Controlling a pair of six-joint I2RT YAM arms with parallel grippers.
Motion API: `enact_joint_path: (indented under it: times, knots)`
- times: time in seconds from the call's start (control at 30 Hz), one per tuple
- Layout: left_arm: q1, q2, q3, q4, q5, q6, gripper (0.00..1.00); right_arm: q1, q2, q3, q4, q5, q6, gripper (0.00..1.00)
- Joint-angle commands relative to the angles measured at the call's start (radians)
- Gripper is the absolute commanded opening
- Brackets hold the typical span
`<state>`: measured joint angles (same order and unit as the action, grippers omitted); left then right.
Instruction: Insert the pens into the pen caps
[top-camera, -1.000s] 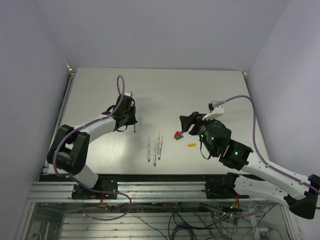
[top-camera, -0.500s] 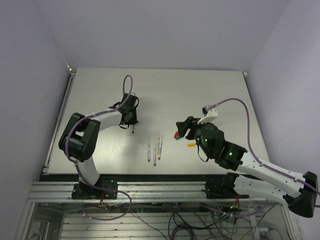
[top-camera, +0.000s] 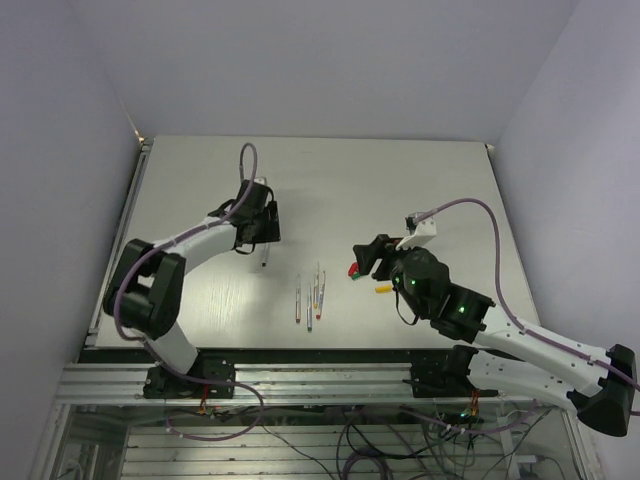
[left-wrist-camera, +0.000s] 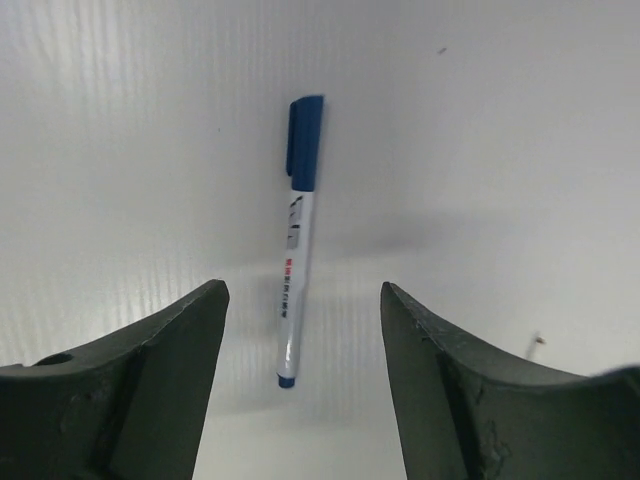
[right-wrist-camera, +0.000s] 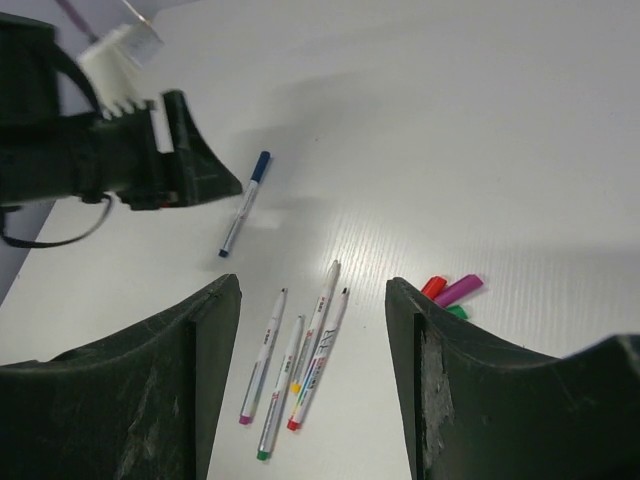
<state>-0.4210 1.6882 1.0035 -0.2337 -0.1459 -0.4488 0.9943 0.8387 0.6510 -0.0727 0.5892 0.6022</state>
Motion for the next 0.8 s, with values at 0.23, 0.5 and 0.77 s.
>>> enact_joint_path:
  times: [0.23,0.5,0.77]
  knots:
    - [-0.088,-0.383,-0.142,-0.054,-0.031,-0.066,0.72,-0.002,0.007,-0.007,-0.072,0.175,0.089,0.69]
    - [-0.374,-0.529,-0.224,-0.175,-0.174,-0.212,0.72,-0.040,-0.015,-0.030,-0.207,0.289,0.232,0.64]
    - [-0.519,-0.432,-0.205,-0.240,-0.290,-0.258,0.72,-0.056,-0.064,-0.065,-0.247,0.252,0.304,0.56]
